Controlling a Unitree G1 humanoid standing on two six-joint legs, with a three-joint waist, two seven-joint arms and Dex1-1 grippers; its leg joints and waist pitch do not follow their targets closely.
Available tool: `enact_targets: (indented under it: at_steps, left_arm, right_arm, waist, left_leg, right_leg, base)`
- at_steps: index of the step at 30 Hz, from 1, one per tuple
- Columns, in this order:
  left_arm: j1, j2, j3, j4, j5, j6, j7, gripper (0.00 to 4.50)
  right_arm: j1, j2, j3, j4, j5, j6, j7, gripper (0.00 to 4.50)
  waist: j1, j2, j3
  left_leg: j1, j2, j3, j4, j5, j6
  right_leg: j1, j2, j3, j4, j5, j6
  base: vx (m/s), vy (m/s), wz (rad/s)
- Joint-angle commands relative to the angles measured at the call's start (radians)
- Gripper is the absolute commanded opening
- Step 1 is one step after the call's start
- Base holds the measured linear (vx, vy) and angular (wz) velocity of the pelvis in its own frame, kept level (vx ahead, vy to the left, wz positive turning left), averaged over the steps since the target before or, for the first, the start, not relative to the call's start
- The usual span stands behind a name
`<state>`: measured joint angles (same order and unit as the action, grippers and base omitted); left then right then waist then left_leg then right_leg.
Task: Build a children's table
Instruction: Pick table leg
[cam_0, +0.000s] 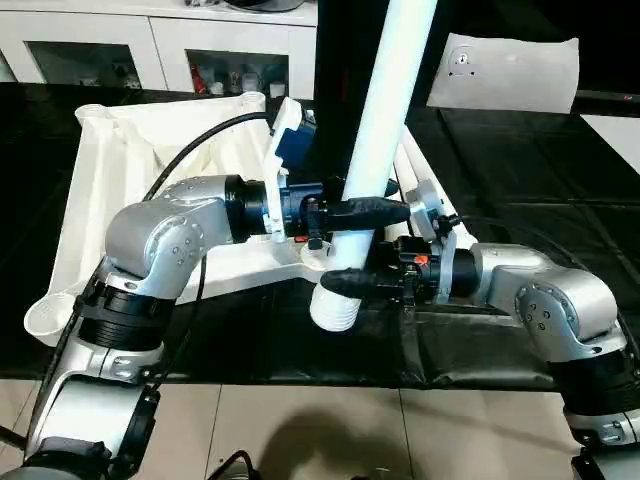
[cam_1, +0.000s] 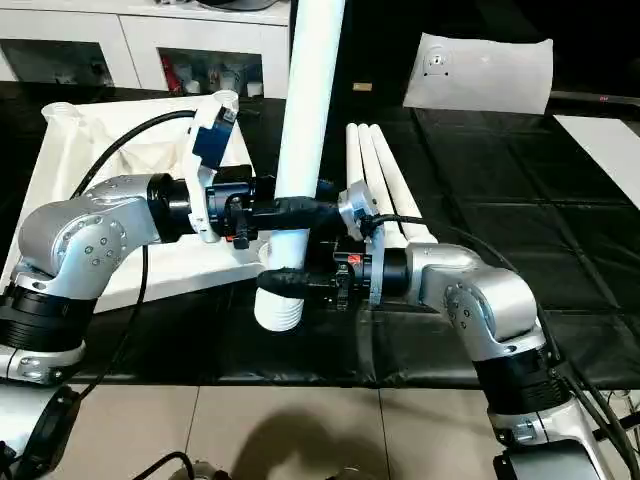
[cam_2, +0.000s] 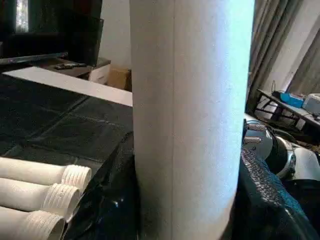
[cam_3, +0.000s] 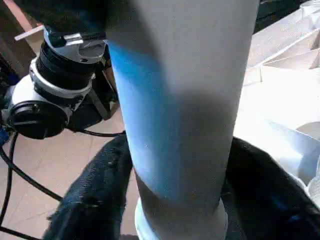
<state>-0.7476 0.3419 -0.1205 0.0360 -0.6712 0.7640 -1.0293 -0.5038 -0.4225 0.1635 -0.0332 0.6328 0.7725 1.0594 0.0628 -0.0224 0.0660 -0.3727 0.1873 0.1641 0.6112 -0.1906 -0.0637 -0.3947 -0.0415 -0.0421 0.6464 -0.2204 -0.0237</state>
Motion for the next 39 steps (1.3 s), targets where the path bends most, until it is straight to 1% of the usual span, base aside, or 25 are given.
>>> enact_targets:
  at_steps: [1, 2, 3, 6, 9, 10, 13, 15, 16, 17, 18, 20, 21, 22, 23, 24, 26, 27, 28, 29, 34, 36, 37, 38, 39]
  left_arm:
    - [-0.024, -0.018, -0.011, -0.033, -0.009, 0.003, -0.009, 1.88]
    - [-0.027, -0.025, -0.006, -0.032, -0.017, 0.008, -0.003, 1.88]
    - [-0.027, -0.025, -0.005, -0.032, -0.017, 0.009, -0.003, 1.88]
    - [-0.031, -0.038, 0.009, -0.024, -0.033, 0.023, 0.012, 1.88]
    - [-0.033, -0.042, 0.015, -0.018, -0.037, 0.029, 0.018, 1.88]
    - [-0.034, -0.044, 0.018, -0.016, -0.039, 0.032, 0.021, 1.88]
    - [-0.036, -0.047, 0.025, -0.007, -0.039, 0.035, 0.030, 1.88]
    - [-0.034, -0.048, 0.027, -0.008, -0.024, 0.027, 0.045, 1.88]
    - [-0.031, -0.053, 0.039, -0.011, -0.030, 0.029, 0.047, 2.23]
    - [-0.028, -0.059, 0.054, -0.015, -0.042, 0.036, 0.048, 2.44]
    - [-0.028, -0.059, 0.054, -0.015, -0.042, 0.036, 0.048, 2.58]
    - [-0.022, -0.073, 0.087, -0.031, -0.069, 0.046, 0.071, 2.60]
    - [-0.018, -0.082, 0.107, -0.042, -0.086, 0.052, 0.086, 2.67]
    - [-0.016, -0.085, 0.114, -0.046, -0.093, 0.054, 0.091, 2.79]
    - [-0.009, -0.094, 0.130, -0.059, -0.104, 0.053, 0.109, 2.79]
    - [-0.007, -0.096, 0.133, -0.062, -0.106, 0.052, 0.113, 2.98]
    - [0.008, -0.109, 0.147, -0.083, -0.111, 0.049, 0.146, 3.01]
    - [0.033, -0.118, 0.151, -0.118, -0.098, 0.037, 0.183, 3.01]
    - [0.038, -0.119, 0.150, -0.126, -0.088, 0.031, 0.192, 3.01]
    - [0.041, -0.120, 0.149, -0.129, -0.078, 0.026, 0.201, 3.01]
    - [0.063, -0.123, 0.160, -0.131, -0.011, 0.001, 0.308, 3.01]
    - [0.079, -0.133, 0.184, -0.139, -0.004, -0.011, 0.353, 3.01]
    - [0.086, -0.139, 0.194, -0.146, -0.010, -0.009, 0.370, 3.01]
    - [0.090, -0.144, 0.199, -0.150, -0.013, -0.008, 0.380, 3.01]
    - [0.100, -0.150, 0.203, -0.163, -0.016, -0.011, 0.394, 3.01]
  right_arm:
    - [0.004, 0.007, -0.001, 0.006, 0.007, 0.008, 0.003, 2.40]
    - [0.006, 0.014, -0.007, 0.008, 0.012, 0.011, -0.004, 2.25]
    - [0.006, 0.015, -0.008, 0.009, 0.013, 0.011, -0.005, 2.25]
    - [0.011, 0.024, -0.018, 0.010, 0.023, 0.017, -0.011, 1.98]
    - [0.014, 0.029, -0.022, 0.010, 0.027, 0.018, -0.014, 1.96]
    - [0.015, 0.030, -0.023, 0.010, 0.028, 0.018, -0.015, 1.92]
    - [0.019, 0.032, -0.027, 0.008, 0.029, 0.017, -0.021, 1.92]
    - [0.023, 0.034, -0.030, 0.006, 0.028, 0.014, -0.024, 1.92]
    - [0.027, 0.036, -0.032, 0.004, 0.025, 0.012, -0.026, 1.92]
    - [0.032, 0.037, -0.033, 0.002, 0.021, 0.010, -0.028, 1.92]
    - [0.032, 0.037, -0.033, 0.002, 0.021, 0.010, -0.028, 1.92]
    - [0.038, 0.039, -0.034, 0.001, 0.015, 0.003, -0.033, 1.91]
    - [0.042, 0.041, -0.035, 0.001, 0.012, -0.003, -0.039, 1.91]
    - [0.044, 0.042, -0.035, 0.001, 0.010, -0.006, -0.042, 1.91]
    - [0.047, 0.045, -0.035, 0.002, 0.006, -0.013, -0.050, 1.91]
    - [0.048, 0.046, -0.035, 0.002, 0.005, -0.015, -0.052, 1.91]
    - [0.054, 0.054, -0.036, 0.006, -0.008, -0.033, -0.068, 1.91]
    - [0.057, 0.066, -0.038, 0.013, -0.025, -0.055, -0.088, 1.91]
    - [0.058, 0.069, -0.038, 0.015, -0.030, -0.058, -0.092, 1.91]
    - [0.058, 0.069, -0.037, 0.016, -0.033, -0.061, -0.094, 1.91]
    - [0.058, 0.088, -0.038, 0.030, -0.073, -0.113, -0.134, 1.91]
    - [0.057, 0.098, -0.042, 0.034, -0.081, -0.129, -0.152, 1.91]
    - [0.059, 0.100, -0.043, 0.032, -0.083, -0.135, -0.152, 1.91]
    - [0.059, 0.103, -0.044, 0.031, -0.086, -0.139, -0.153, 1.91]
    - [0.062, 0.106, -0.042, 0.029, -0.090, -0.145, -0.156, 1.91]
  waist:
    - [0.006, -0.003, -0.080]
    - [0.006, -0.003, -0.081]
    - [0.006, -0.004, -0.081]
    - [0.007, -0.003, -0.080]
    - [0.007, -0.003, -0.081]
    - [0.008, 0.000, -0.081]
    - [0.007, -0.001, -0.081]
    - [0.008, -0.002, -0.083]
    - [0.008, -0.002, -0.083]
    - [0.008, -0.002, -0.082]
    - [0.008, -0.003, -0.082]
    - [0.009, -0.002, -0.081]
    - [0.009, -0.004, -0.082]
    - [0.009, -0.004, -0.082]
    - [0.009, -0.004, -0.081]
    - [0.010, -0.003, -0.082]
    - [0.008, -0.002, -0.080]
    - [0.007, -0.001, -0.080]
    - [0.006, -0.003, -0.079]
    - [0.007, 0.001, -0.079]
    - [0.005, 0.002, -0.077]
    - [0.002, 0.002, -0.076]
    - [0.002, 0.001, -0.076]
    - [0.002, -0.004, -0.077]
    - [0.003, -0.002, -0.077]
  left_leg:
    - [0.003, 0.030, -0.002, -0.053, -0.012, 0.029]
    - [0.003, 0.030, -0.002, -0.053, -0.010, 0.030]
    - [0.003, 0.030, -0.003, -0.053, -0.011, 0.030]
    - [0.004, 0.030, -0.003, -0.053, -0.016, 0.029]
    - [0.004, 0.030, -0.003, -0.053, -0.016, 0.029]
    - [0.004, 0.030, -0.004, -0.053, -0.018, 0.028]
    - [0.004, 0.030, -0.003, -0.053, -0.017, 0.029]
    - [0.003, 0.030, -0.004, -0.053, -0.011, 0.030]
    - [0.003, 0.030, -0.004, -0.053, -0.011, 0.030]
    - [0.003, 0.029, -0.004, -0.052, -0.012, 0.031]
    - [0.003, 0.030, -0.004, -0.053, -0.012, 0.032]
    - [0.003, 0.029, -0.003, -0.052, -0.018, 0.029]
    - [0.002, 0.030, -0.003, -0.052, -0.019, 0.029]
    - [0.002, 0.030, -0.003, -0.052, -0.019, 0.029]
    - [0.002, 0.029, -0.003, -0.052, -0.019, 0.031]
    - [0.003, 0.031, -0.004, -0.052, -0.021, 0.028]
    - [0.003, 0.031, -0.004, -0.052, -0.023, 0.026]
    - [0.003, 0.033, -0.005, -0.053, -0.027, 0.021]
    - [0.002, 0.032, -0.005, -0.054, -0.029, 0.021]
    - [0.004, 0.031, -0.005, -0.053, -0.030, 0.022]
    - [0.005, 0.032, -0.005, -0.054, -0.049, 0.011]
    - [0.006, 0.033, -0.005, -0.055, -0.063, 0.002]
    - [0.005, 0.032, -0.005, -0.055, -0.062, 0.001]
    - [0.005, 0.033, -0.005, -0.055, -0.056, 0.002]
    - [0.005, 0.032, -0.005, -0.055, -0.058, 0.004]
  right_leg:
    - [0.072, -0.080, 0.049, -0.067, 0.037, -0.223]
    - [0.072, -0.080, 0.049, -0.067, 0.044, -0.225]
    - [0.072, -0.080, 0.049, -0.067, 0.044, -0.225]
    - [0.072, -0.080, 0.049, -0.067, 0.042, -0.228]
    - [0.072, -0.080, 0.049, -0.068, 0.041, -0.228]
    - [0.072, -0.080, 0.049, -0.068, 0.037, -0.228]
    - [0.072, -0.080, 0.048, -0.068, 0.045, -0.230]
    - [0.074, -0.079, 0.048, -0.066, 0.055, -0.230]
    - [0.074, -0.079, 0.048, -0.066, 0.055, -0.230]
    - [0.074, -0.079, 0.048, -0.066, 0.056, -0.232]
    - [0.073, -0.080, 0.048, -0.067, 0.054, -0.232]
    - [0.074, -0.081, 0.048, -0.067, 0.045, -0.236]
    - [0.075, -0.081, 0.048, -0.068, 0.049, -0.240]
    - [0.075, -0.081, 0.048, -0.068, 0.049, -0.240]
    - [0.074, -0.080, 0.048, -0.068, 0.044, -0.236]
    - [0.074, -0.081, 0.047, -0.068, 0.039, -0.236]
    - [0.072, -0.081, 0.048, -0.069, 0.039, -0.235]
    - [0.072, -0.081, 0.048, -0.067, 0.031, -0.233]
    - [0.072, -0.079, 0.047, -0.070, 0.025, -0.229]
    - [0.071, -0.079, 0.048, -0.071, 0.021, -0.226]
    - [0.069, -0.079, 0.048, -0.077, -0.021, -0.211]
    - [0.069, -0.079, 0.047, -0.080, -0.055, -0.201]
    - [0.069, -0.079, 0.047, -0.079, -0.054, -0.200]
    - [0.069, -0.079, 0.048, -0.079, -0.043, -0.201]
    - [0.068, -0.079, 0.048, -0.078, -0.048, -0.201]
  base:
    - [0.000, 0.000, 0.00]
    - [0.000, 0.000, 0.00]
    - [0.000, 0.000, 0.00]
    - [0.000, 0.000, 0.00]
    - [0.000, 0.000, 0.00]
    - [0.000, 0.000, 0.00]
    - [0.000, 0.000, 0.00]
    - [0.000, 0.000, 0.00]
    - [0.000, 0.000, 0.00]
    - [0.000, 0.000, 0.00]
    - [0.000, 0.000, 0.00]
    - [0.000, 0.000, 0.00]
    - [0.000, 0.000, 0.00]
    - [0.000, 0.000, 0.00]
    - [0.000, 0.000, 0.00]
    - [0.000, 0.000, 0.00]
    - [0.000, 0.000, 0.00]
    - [0.000, 0.000, 0.00]
    - [0.000, 0.000, 0.00]
    - [0.000, 0.000, 0.00]
    - [0.000, 0.000, 0.00]
    - [0.000, 0.000, 0.00]
    - [0.000, 0.000, 0.00]
    - [0.000, 0.000, 0.00]
    - [0.000, 0.000, 0.00]
